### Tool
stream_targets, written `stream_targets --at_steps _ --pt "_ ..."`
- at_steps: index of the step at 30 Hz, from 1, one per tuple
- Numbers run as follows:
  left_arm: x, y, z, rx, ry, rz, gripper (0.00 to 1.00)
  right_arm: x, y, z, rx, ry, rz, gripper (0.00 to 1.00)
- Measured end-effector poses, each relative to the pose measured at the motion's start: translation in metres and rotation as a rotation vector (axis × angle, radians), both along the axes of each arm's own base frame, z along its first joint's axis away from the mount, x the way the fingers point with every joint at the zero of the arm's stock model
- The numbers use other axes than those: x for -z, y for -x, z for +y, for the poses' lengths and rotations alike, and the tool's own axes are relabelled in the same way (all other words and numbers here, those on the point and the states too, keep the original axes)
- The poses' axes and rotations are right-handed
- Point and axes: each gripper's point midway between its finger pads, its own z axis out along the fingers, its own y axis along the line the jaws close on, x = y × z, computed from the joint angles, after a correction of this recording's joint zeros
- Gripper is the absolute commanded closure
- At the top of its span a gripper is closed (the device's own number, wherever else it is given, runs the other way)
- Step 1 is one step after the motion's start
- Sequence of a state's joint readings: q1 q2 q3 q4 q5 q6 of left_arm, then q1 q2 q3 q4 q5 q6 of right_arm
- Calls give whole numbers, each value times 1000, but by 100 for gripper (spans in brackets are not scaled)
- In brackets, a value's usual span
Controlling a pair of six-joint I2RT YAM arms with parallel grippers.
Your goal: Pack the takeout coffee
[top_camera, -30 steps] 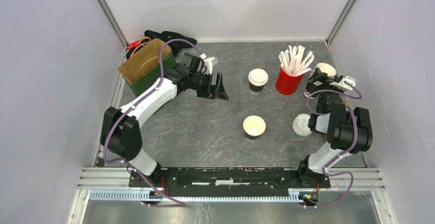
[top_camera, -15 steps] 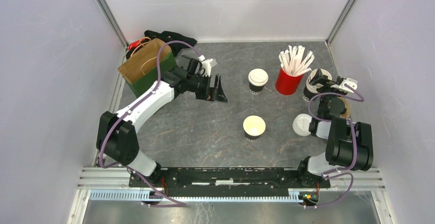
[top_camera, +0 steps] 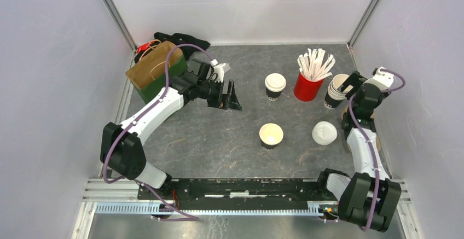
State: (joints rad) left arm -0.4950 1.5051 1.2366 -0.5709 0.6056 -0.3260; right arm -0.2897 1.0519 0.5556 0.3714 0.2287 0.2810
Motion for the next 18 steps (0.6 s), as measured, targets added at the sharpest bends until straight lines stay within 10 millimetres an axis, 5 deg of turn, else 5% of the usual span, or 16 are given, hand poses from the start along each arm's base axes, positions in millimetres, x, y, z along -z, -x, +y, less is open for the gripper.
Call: stream_targets --at_steps 4,8,13,18 --pt "-3 4 1 4 -8 25 8 6 16 7 0 -43 233 15" --pt "-12 -2 -6 15 13 20 8 22 28 41 -181 -63 442 22" --pt "-13 -12 -12 19 19 24 8 85 56 99 -482 -166 730 32" --pt "-11 -11 -12 21 14 37 8 128 90 134 -655 -290 896 43"
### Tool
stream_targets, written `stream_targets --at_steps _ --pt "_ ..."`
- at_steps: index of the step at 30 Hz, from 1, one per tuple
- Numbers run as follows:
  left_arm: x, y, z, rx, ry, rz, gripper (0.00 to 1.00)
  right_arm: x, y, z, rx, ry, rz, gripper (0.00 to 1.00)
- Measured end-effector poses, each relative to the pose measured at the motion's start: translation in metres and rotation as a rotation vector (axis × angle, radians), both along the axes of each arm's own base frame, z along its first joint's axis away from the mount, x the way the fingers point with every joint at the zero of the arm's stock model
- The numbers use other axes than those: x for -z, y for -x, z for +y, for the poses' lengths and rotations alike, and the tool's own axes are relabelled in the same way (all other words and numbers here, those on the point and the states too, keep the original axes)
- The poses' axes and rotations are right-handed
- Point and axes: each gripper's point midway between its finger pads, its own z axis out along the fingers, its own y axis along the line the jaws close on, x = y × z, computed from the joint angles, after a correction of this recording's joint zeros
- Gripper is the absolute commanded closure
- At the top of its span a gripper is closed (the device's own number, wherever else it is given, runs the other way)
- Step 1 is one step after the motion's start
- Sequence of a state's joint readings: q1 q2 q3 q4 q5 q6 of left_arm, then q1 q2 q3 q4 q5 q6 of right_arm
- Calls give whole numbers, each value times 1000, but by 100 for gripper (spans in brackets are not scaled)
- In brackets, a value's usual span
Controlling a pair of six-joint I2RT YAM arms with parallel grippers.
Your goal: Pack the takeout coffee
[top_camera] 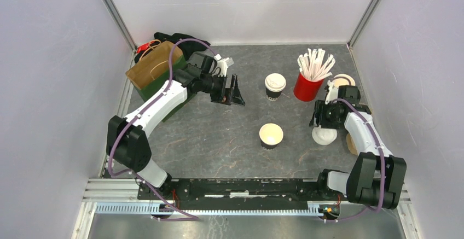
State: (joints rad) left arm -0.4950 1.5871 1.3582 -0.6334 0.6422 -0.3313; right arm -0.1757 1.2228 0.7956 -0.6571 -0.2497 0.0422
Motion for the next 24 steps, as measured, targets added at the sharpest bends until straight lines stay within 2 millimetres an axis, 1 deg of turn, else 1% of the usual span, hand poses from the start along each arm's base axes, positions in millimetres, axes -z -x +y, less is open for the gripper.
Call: stream_targets --at_steps 2,6,10,16,20,24 --pt "0 1 0 3 2 2 8 11 11 9 -26 -45 38 48" --pt "2 3 0 6 2 12 8 20 22 20 -55 -96 70 52" --pt "3 3 0 9 4 14 8 21 23 23 -62 -107 72 62" --pt "2 3 0 8 4 15 8 21 22 22 -65 -103 66 68" --pt "3 4 0 8 4 15 8 21 22 22 -68 -102 65 77" --pt "3 4 0 8 4 16 8 21 22 22 -68 -102 65 78"
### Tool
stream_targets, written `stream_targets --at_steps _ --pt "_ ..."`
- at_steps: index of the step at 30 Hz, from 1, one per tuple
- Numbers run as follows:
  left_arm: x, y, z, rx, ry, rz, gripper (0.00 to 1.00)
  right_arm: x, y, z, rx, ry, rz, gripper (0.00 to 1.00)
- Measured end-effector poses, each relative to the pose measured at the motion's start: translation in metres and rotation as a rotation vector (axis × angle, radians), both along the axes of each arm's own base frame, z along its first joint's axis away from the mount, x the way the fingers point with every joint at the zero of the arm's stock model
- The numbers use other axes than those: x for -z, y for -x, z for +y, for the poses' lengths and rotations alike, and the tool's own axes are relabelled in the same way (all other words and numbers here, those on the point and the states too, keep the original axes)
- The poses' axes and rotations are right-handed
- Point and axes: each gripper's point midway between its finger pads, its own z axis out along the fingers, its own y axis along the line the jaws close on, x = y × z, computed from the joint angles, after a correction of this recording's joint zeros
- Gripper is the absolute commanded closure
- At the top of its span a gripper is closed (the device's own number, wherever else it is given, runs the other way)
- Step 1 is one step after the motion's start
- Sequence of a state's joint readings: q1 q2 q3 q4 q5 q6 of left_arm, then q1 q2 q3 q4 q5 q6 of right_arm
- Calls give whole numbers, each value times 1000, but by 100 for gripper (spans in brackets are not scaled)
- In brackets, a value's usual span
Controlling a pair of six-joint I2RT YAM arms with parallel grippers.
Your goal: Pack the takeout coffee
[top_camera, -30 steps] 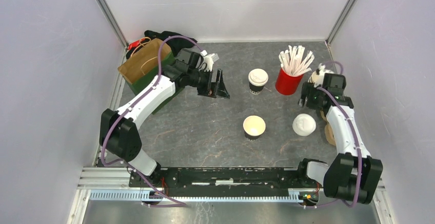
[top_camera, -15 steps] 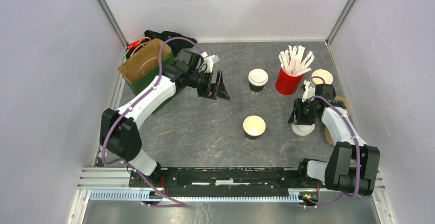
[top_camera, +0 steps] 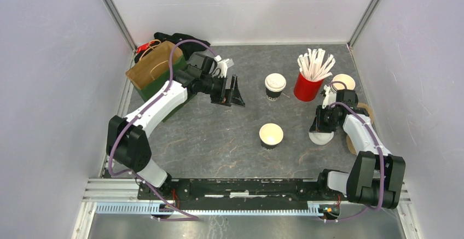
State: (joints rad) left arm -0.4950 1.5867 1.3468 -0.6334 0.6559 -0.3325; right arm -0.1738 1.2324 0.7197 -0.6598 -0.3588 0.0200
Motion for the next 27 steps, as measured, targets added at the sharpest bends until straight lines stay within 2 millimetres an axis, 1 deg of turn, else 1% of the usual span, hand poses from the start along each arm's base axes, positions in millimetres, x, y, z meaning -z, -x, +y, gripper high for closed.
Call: stream_targets --at_steps 5,8,10,18,26,27 --pt "2 1 0 -4 0 8 8 0 0 0 1 0 0 79" --pt "1 1 0 -10 2 16 8 -1 0 -1 3 0 -4 71" --pt "1 1 0 -11 3 18 8 -2 -1 -1 5 1 -10 70" --pt "1 1 -1 -13 5 17 8 -5 -1 -2 11 0 -23 85" --pt "3 2 0 -13 2 23 8 -2 1 -2 12 -4 -15 100" --pt "3 3 0 -13 2 24 8 -2 1 -2 13 -4 -15 100"
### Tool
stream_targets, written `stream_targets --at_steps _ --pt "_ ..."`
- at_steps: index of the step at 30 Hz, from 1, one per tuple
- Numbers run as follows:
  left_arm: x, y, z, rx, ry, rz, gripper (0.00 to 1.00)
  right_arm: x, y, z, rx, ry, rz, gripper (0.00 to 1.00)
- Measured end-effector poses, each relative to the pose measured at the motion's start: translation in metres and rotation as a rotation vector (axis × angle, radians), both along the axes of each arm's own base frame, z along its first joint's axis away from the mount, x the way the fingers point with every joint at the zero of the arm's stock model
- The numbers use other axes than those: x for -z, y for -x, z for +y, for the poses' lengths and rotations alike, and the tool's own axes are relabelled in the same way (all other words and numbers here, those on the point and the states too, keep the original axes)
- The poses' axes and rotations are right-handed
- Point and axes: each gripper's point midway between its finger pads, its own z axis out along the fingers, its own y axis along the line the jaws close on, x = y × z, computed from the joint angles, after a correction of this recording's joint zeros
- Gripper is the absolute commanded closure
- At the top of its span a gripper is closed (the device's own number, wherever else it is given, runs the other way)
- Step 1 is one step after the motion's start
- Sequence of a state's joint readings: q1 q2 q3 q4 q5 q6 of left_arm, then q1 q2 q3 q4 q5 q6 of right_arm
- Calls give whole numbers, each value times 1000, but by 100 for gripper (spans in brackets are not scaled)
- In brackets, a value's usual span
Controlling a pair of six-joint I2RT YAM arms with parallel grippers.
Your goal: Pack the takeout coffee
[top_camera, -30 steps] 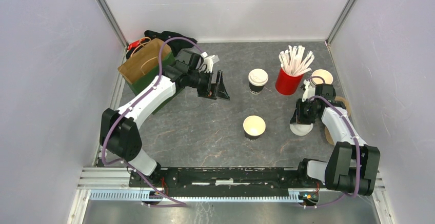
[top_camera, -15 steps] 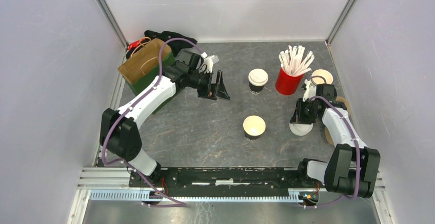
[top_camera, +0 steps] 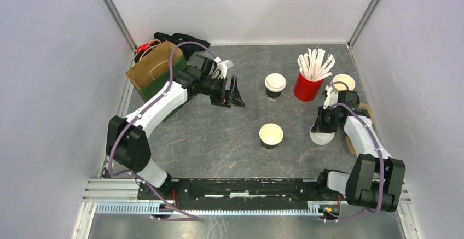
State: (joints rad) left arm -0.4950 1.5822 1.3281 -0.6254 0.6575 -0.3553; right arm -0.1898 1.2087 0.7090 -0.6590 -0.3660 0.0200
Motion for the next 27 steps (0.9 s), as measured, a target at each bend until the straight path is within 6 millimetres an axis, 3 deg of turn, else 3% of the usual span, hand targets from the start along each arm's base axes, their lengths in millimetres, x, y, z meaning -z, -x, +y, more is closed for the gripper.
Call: stream_targets --at_steps 8,18,27 --pt "0 1 1 0 0 0 8 -2 1 -2 5 9 -2 100" --pt "-1 2 0 -8 3 10 8 -26 -6 -14 45 73 -46 100" --pt "-1 3 -1 -4 3 10 8 -26 -5 -14 48 73 -38 100"
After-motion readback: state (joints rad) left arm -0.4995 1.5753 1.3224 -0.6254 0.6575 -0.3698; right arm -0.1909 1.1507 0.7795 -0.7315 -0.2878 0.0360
